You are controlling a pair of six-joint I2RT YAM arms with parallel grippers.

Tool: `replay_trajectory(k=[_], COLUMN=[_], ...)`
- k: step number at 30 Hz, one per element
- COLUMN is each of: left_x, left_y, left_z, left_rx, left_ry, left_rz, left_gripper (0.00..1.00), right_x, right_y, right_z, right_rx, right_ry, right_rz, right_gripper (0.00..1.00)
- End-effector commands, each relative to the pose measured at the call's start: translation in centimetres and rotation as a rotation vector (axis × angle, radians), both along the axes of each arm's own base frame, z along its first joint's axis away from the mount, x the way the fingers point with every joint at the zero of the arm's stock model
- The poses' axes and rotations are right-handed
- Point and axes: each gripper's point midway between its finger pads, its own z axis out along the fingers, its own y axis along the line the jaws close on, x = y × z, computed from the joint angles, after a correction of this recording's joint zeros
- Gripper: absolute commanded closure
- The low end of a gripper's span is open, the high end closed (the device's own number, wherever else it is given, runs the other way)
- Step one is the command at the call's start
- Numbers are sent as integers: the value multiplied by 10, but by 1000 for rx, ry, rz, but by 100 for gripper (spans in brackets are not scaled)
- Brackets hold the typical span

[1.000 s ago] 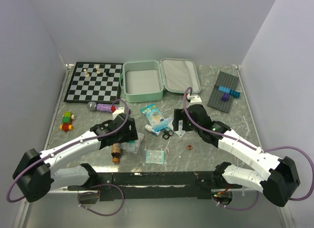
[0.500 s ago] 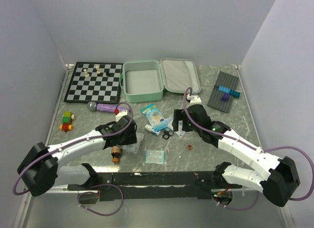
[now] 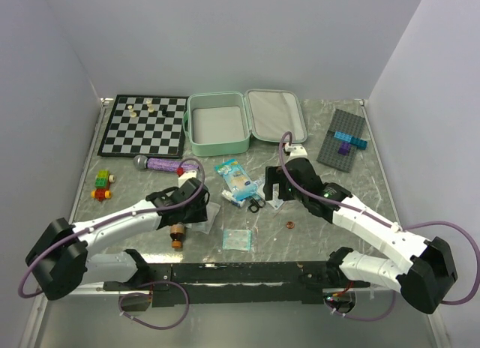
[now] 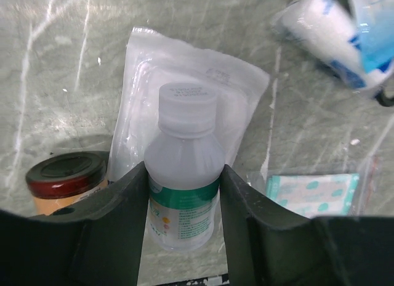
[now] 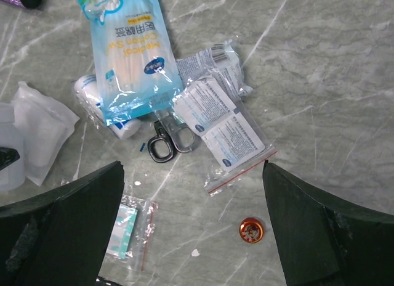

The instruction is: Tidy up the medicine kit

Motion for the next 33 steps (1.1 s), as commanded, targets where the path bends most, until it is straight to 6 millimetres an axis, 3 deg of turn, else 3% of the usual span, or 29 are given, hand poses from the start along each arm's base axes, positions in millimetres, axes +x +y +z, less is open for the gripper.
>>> replay_trajectory(k=[1,6,11,14,17,21,23,24,28,33], left_x=[24,55,119,164,188,185,178,173,155,137], left_y=[-12,-8,-12,-17,-16,-4,3,7,17,28], left_z=[61,127,190,206,216,217,214,213,203,186], left_rx=[-50,-1,39,-15,-16,-28,-52,-62,-114,-117], left_ry=[-163,-361,-528,-537,-530,-550,-550,-550,-552,-532], left_rz=[-47,-54,-29,-22,-6,34,64,78,114,127], left_gripper=[66,72,76,83,90,92,92,93,94,94], right_x=[10,18,30,44,65,100,120,130,164,199], right_y=[6,8,7,5,4,19,33,42,73,92], right_z=[36,47,56,63,68,64,49,55,45,32], right_rx=[54,65,86,132,184,241,237,254,299,298], right_ry=[-68,-105,-132,-145,-129,-79,-19,-15,54,110], right_rz=[-10,-19,-70,-113,-164,-196,-205,-200,-208,-263], right_gripper=[0,0,0,0,0,0,0,0,0,0])
